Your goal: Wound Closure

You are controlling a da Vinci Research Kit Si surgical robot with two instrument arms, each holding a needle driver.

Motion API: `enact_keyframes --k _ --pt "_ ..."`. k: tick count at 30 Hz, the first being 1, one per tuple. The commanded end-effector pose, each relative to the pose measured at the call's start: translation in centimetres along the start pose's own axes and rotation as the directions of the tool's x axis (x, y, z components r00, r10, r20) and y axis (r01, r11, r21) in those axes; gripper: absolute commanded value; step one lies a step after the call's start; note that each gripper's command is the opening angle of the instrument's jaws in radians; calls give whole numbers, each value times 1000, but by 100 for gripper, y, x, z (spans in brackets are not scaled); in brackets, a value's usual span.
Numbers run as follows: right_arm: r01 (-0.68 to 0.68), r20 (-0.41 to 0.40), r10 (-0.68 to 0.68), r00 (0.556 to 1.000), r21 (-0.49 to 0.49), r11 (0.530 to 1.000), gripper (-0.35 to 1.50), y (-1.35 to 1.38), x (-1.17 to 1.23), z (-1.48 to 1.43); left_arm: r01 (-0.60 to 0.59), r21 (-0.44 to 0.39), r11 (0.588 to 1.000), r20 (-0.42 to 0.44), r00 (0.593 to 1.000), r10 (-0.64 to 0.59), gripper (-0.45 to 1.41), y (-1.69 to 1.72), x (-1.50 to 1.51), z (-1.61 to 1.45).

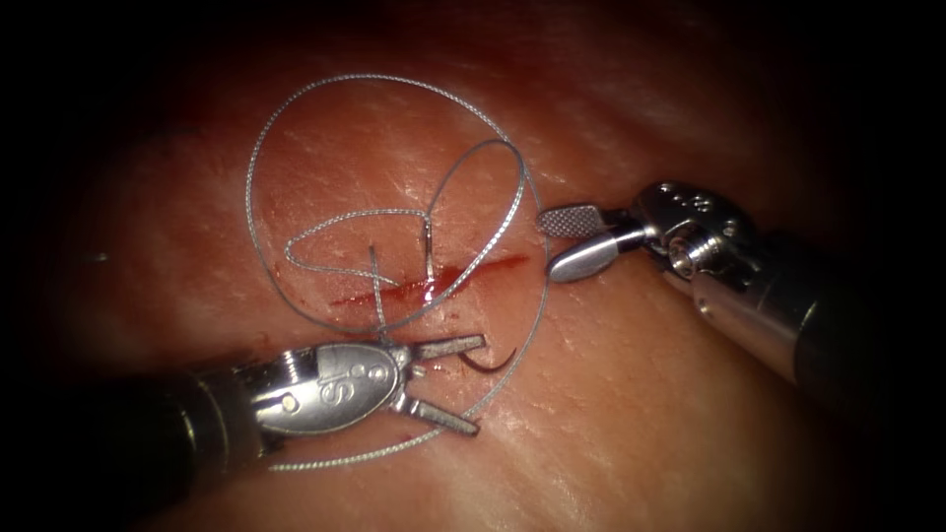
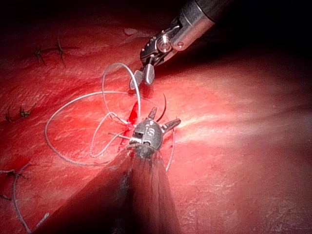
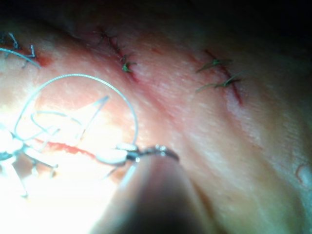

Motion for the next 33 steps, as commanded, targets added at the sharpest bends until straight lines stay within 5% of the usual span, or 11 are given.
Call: enact_keyframes --k 1,12,13,15,19,25,33 --pt "4 -8 -4 1000 3 1000 131 3 1 5 1 18 1000 6 1000 -1 22 -5 -5 10" --pt "22 -17 -22 1000 3 1000 131 -12 -3 9 12 82 997 52 998 -17 12 1 -35 45" --pt "22 -17 -22 1000 3 1000 131 -12 -3 10 28 83 996 61 998 -33 4 3 -37 47" --pt "22 -26 -21 999 4 1000 131 -13 -3 10 88 84 993 68 993 -94 -43 4 -35 43" --pt "26 -34 -25 999 5 1000 131 -19 -10 11 142 96 985 73 986 -149 -45 -1 -27 24" --pt "32 -32 -31 999 11 999 131 -27 -18 12 250 83 965 -110 965 -240 -45 -1 0 -3" --pt "43 -29 -42 999 23 999 131 -33 -32 12 280 69 958 -212 942 -260 -45 7 22 -23"
